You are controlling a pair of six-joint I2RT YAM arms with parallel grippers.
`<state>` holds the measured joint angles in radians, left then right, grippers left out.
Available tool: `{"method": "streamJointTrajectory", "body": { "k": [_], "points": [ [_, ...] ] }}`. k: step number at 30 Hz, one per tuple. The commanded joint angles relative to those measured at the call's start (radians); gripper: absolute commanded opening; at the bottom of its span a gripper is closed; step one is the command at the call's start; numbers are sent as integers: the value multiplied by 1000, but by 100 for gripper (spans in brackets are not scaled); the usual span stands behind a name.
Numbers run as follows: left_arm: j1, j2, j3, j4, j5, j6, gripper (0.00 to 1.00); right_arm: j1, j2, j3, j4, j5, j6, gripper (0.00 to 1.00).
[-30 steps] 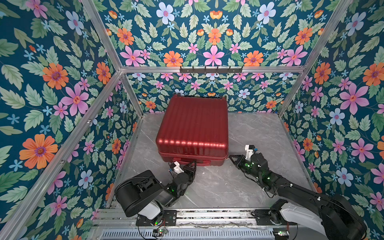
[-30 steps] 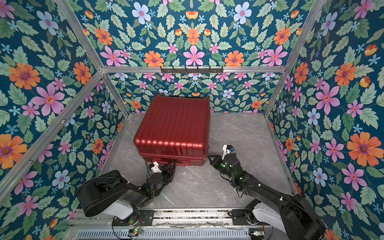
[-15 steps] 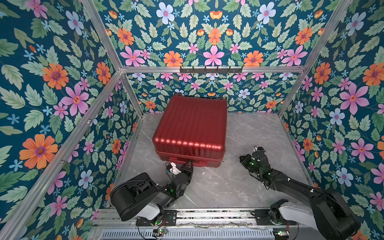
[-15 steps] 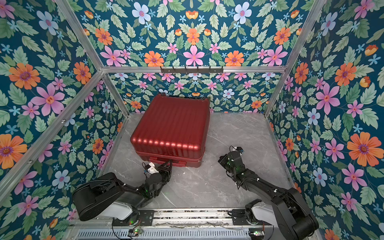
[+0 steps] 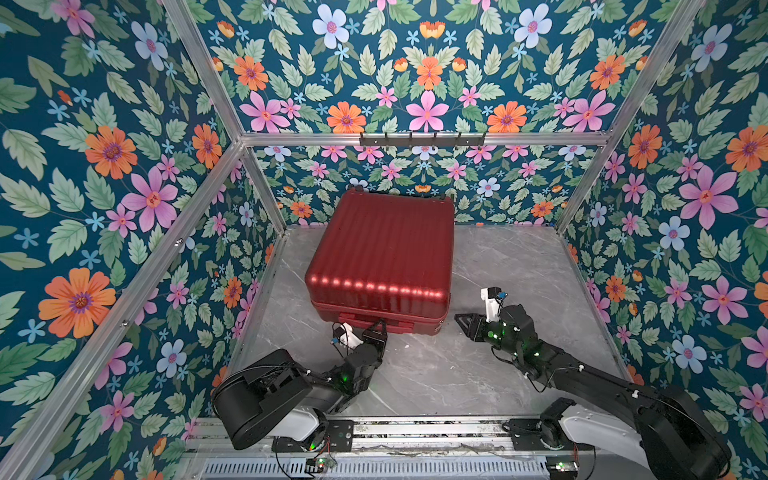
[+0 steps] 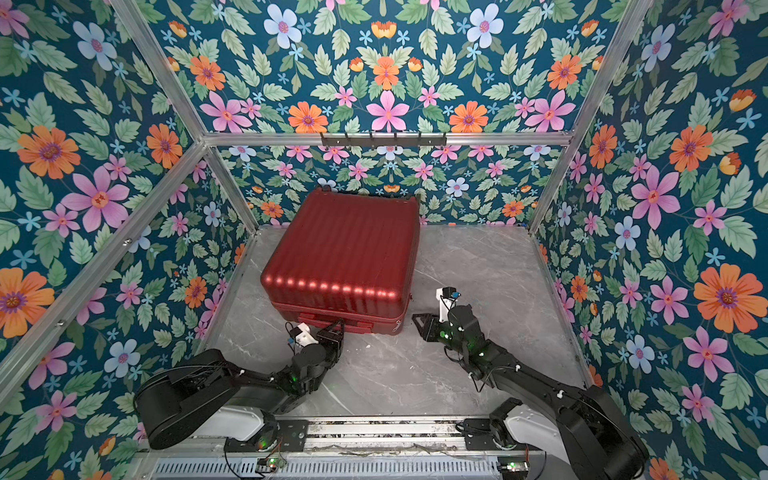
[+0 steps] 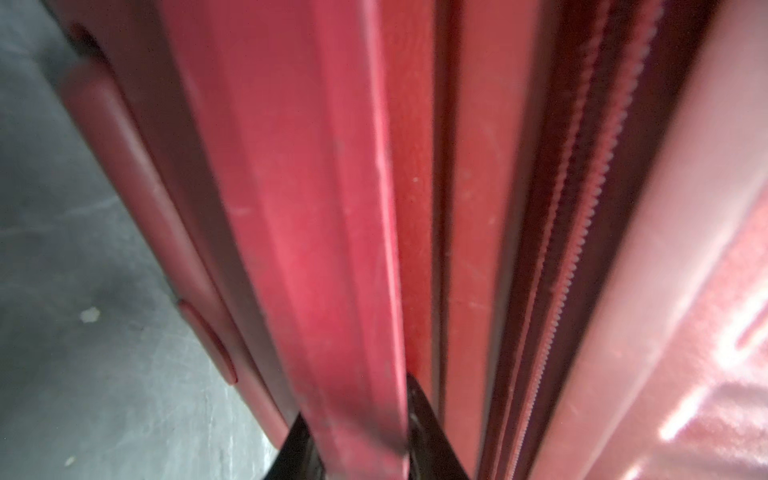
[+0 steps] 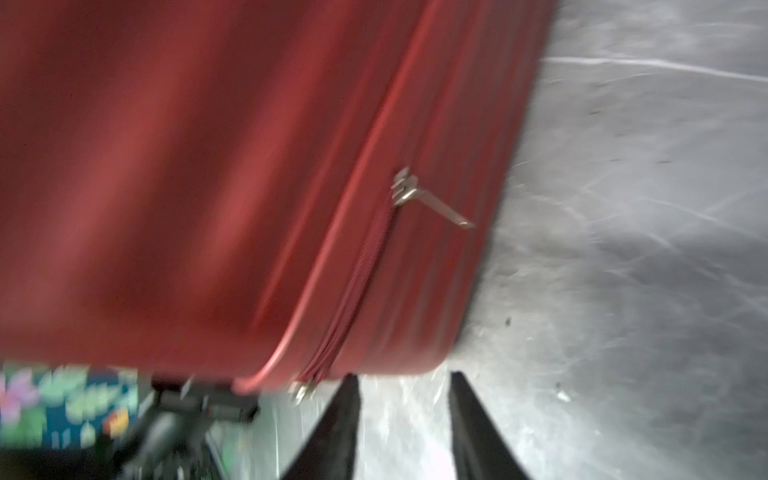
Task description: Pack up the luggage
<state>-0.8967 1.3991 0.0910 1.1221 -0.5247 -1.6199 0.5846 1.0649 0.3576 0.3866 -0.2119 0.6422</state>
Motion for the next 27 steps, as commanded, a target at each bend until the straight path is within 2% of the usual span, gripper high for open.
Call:
{"method": "streamJointTrajectory", "body": {
  "k": [1,3,7,13,20,27],
  "points": [
    [2,-6,0,-61,-54,181,0,6,-48,-60,19,-44,-147,47],
    [2,-9,-4,-61,-57,181,0,11,-91,-110,79,-83,-213,49],
    [2,-9,-6,-62,-60,182,0,40,-132,-140,124,-78,-349,51],
    [2,6,-4,-45,-60,184,0,40,-30,-81,173,-126,-468,52],
    [4,13,-4,-26,-55,184,0,40,168,-7,304,-166,-479,49],
    [4,18,4,-27,-45,185,0,40,222,20,345,-164,-455,45]
  ]
}}
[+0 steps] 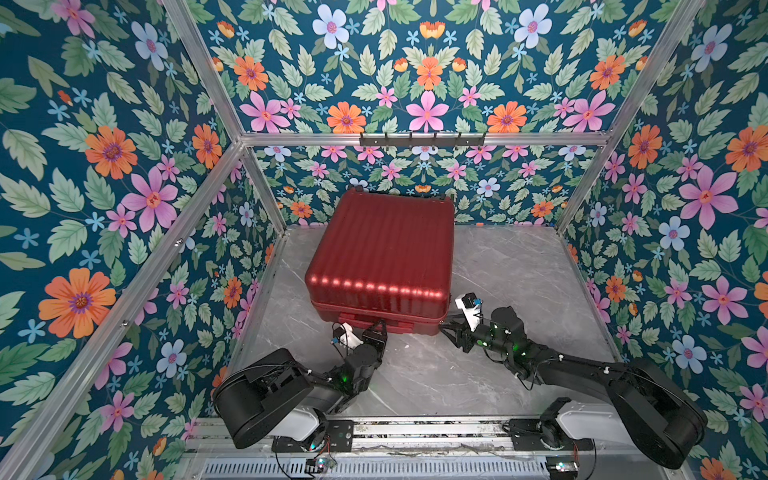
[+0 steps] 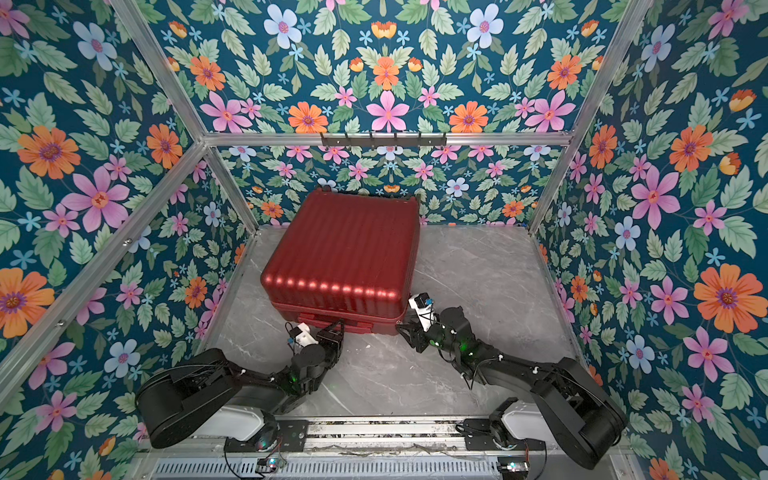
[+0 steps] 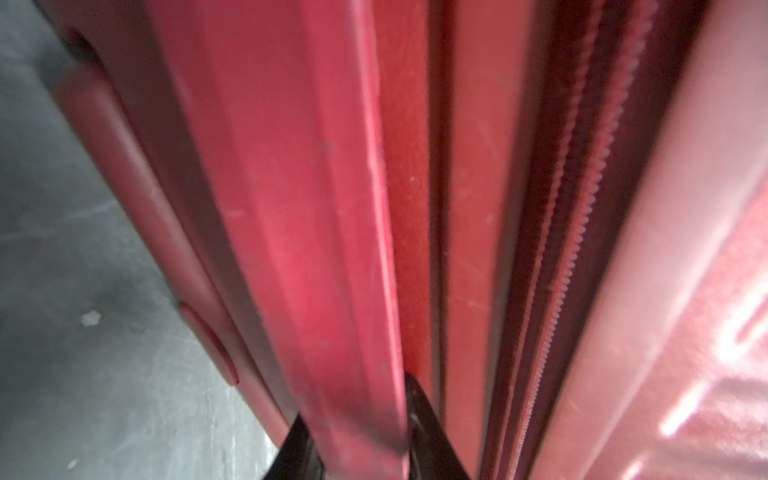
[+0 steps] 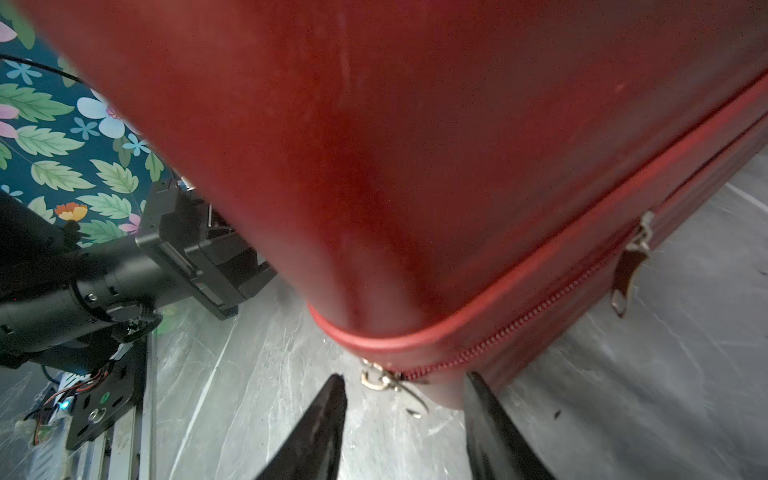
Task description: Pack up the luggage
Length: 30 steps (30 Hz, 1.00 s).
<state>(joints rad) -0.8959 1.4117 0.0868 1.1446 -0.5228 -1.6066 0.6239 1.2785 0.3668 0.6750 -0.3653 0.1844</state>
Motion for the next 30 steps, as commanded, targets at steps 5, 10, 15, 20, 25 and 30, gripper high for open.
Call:
{"method": "streamJointTrajectory", "body": {
  "k": [5,10,15,20,25,30],
  "points": [
    [3,16,15,-46,-40,172,0,-1,36,18,71,8,8,39],
    [3,20,25,-47,-33,177,0,0,60,18,92,3,23,32],
    [3,22,26,-46,-30,177,0,0,71,16,111,-14,32,25],
    [3,20,27,-49,-30,178,0,0,89,24,131,-29,42,16],
    [3,12,30,-58,-30,180,0,0,112,35,140,-23,56,10],
    [3,3,28,-70,-32,180,0,0,129,49,146,-14,81,1]
  ]
}}
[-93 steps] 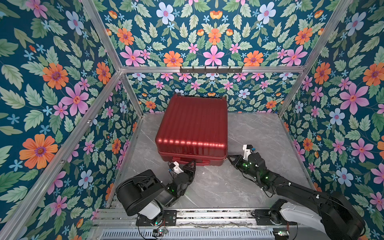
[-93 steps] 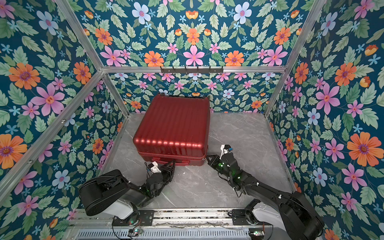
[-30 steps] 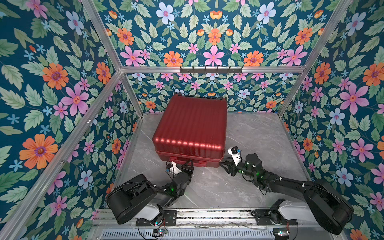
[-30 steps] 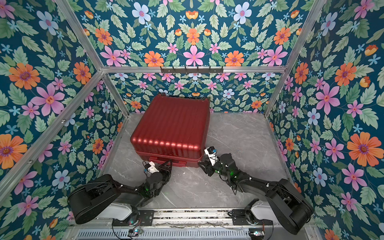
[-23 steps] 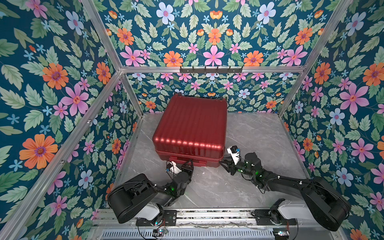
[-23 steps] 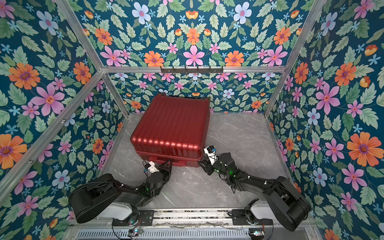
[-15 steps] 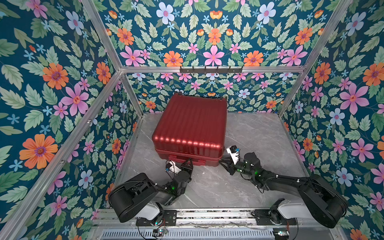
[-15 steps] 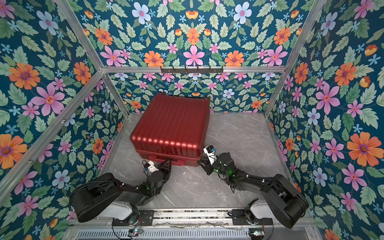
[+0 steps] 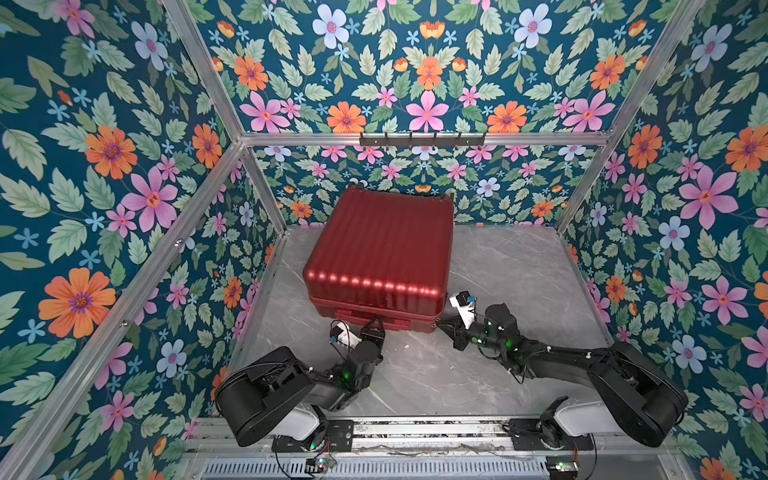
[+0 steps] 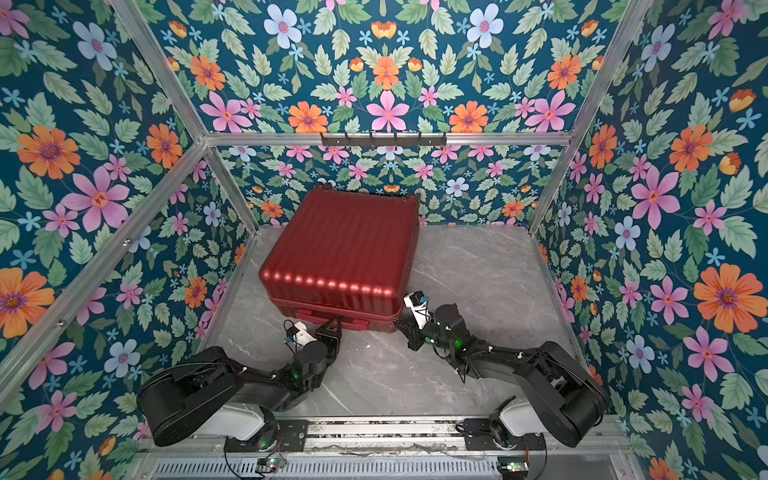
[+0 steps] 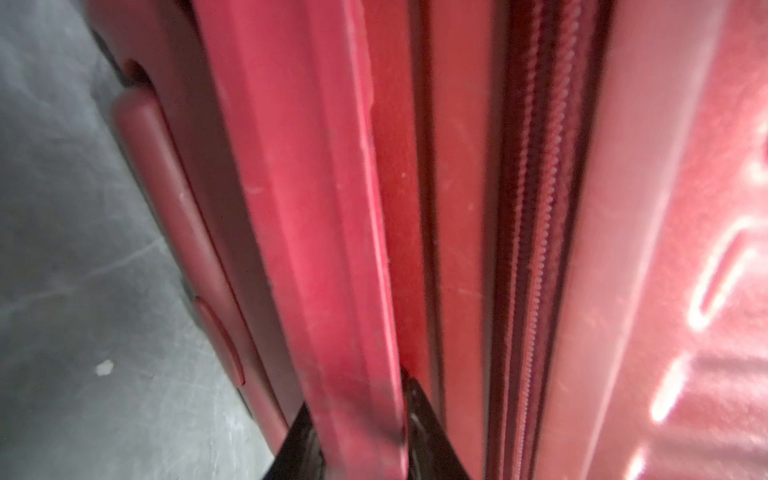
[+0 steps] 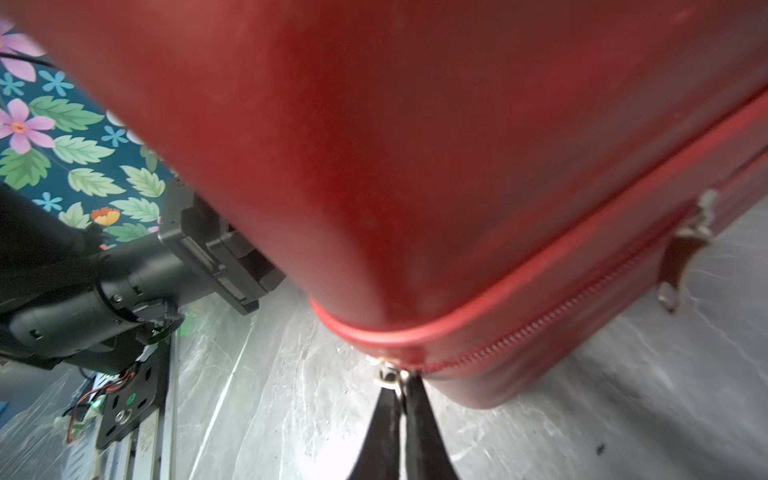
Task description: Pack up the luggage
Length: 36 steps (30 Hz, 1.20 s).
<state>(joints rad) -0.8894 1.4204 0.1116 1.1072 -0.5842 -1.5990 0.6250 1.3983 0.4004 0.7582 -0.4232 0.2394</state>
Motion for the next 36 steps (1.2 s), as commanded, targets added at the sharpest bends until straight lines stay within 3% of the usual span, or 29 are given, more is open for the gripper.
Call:
{"method": "streamJointTrajectory", "body": {
  "k": [1,12,19,30,36],
  "points": [
    [-3,-8,2,-35,28,172,0,-1,10,21,54,48,31,0],
    [-3,-70,-2,-131,12,165,0,-1,-18,30,-73,274,78,0],
    [-3,-107,-4,-197,-1,153,0,-2,-24,52,-140,345,70,0],
    [-3,-112,-16,-216,-12,132,0,-14,-82,47,-238,403,60,0],
    [-3,-108,-16,-174,-14,149,0,-29,-96,44,-244,366,54,0]
  ]
}}
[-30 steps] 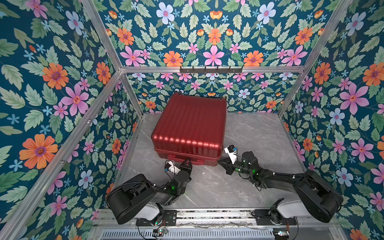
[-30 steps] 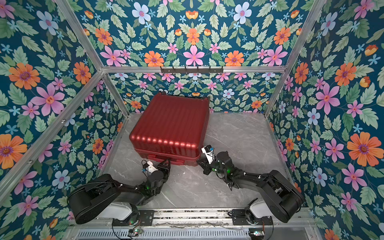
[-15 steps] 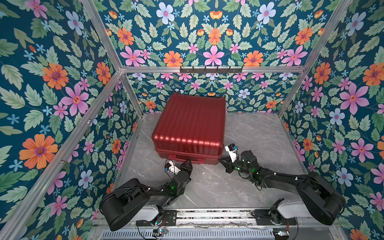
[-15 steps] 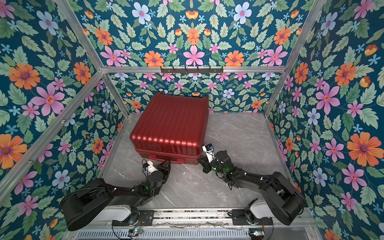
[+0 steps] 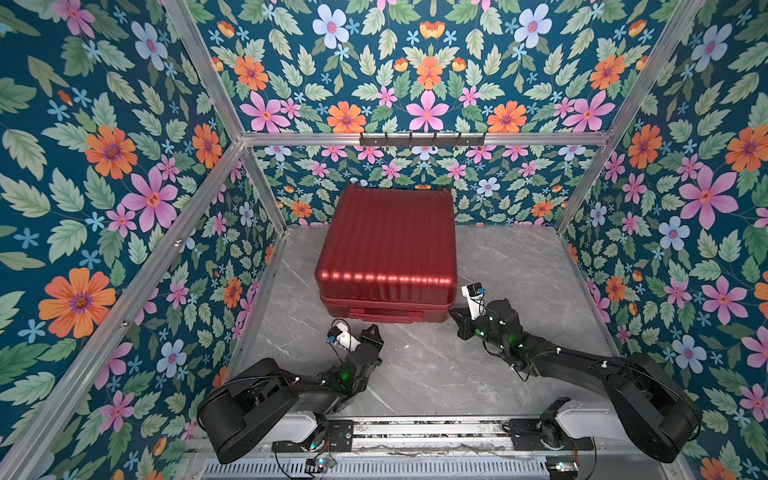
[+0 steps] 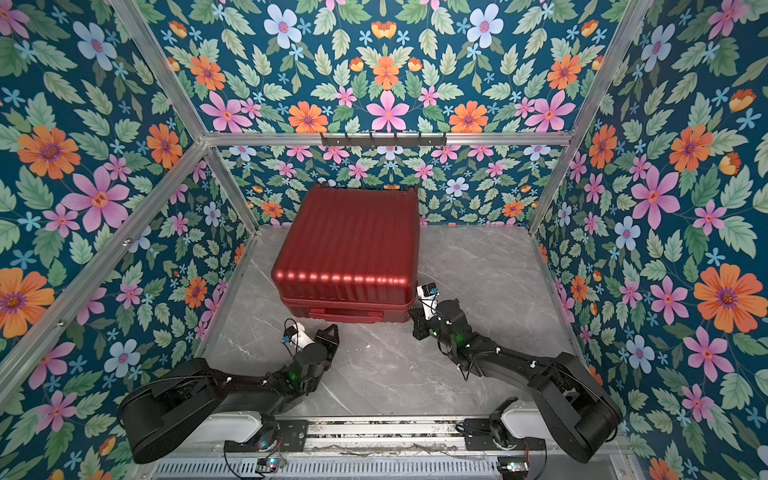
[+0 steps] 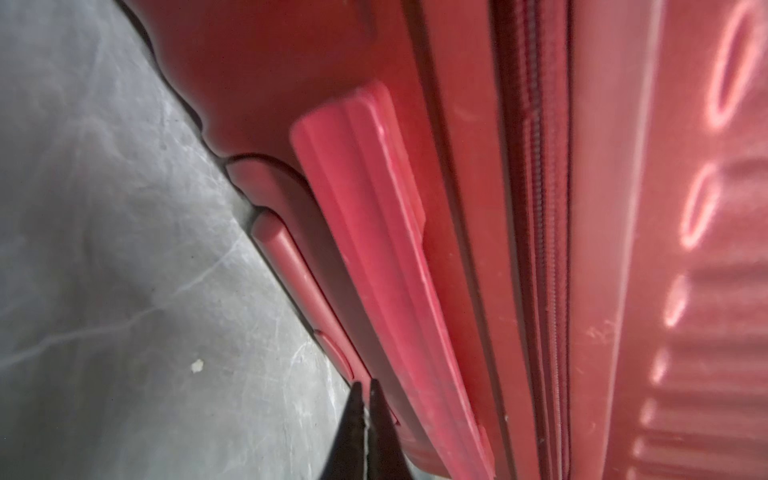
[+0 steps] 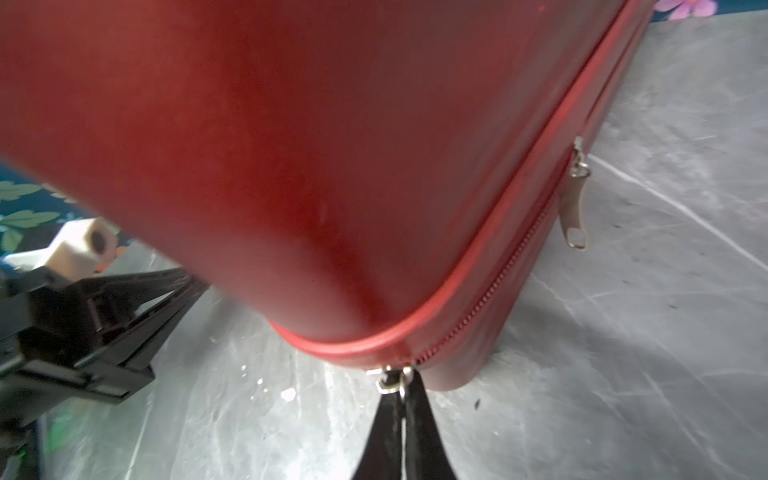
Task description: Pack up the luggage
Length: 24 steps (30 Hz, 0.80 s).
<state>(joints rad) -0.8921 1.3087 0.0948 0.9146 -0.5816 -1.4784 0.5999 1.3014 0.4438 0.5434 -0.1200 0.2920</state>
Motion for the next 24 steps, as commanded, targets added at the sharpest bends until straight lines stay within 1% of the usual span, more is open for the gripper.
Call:
{"method": "streamJointTrajectory", "body": {
  "k": [1,2,5,6,7,9,11,12,13,15,18,21,24],
  "points": [
    [-1,11,-3,59,-17,39,0,-3,3,2,-25,49,2,0],
    [-1,24,-6,119,-10,58,3,-4,5,5,-23,40,0,0],
    [-1,101,-17,335,24,110,32,-3,13,7,-12,24,4,0],
    [-1,130,-18,388,36,115,38,-3,17,8,-11,21,4,0],
    [-1,167,-18,452,49,114,41,-3,18,8,-8,18,5,0],
    [-1,246,-19,569,60,106,43,-3,18,10,-6,16,4,0],
    [-1,344,-23,727,63,103,44,-3,13,9,-9,16,3,0],
    [-1,388,-22,762,70,61,44,-4,11,8,-10,16,2,0],
    [-3,413,-16,761,66,30,45,-4,7,8,-9,16,0,0],
    [-2,432,1,760,63,48,47,-4,0,6,-13,16,-2,0],
    [-1,411,10,762,38,85,52,-3,-11,4,-17,19,-2,0],
    [11,403,18,761,46,85,52,-3,-15,2,-17,19,-4,0],
    [15,432,29,762,68,49,50,-3,-13,4,-13,19,-4,0]
  ]
}}
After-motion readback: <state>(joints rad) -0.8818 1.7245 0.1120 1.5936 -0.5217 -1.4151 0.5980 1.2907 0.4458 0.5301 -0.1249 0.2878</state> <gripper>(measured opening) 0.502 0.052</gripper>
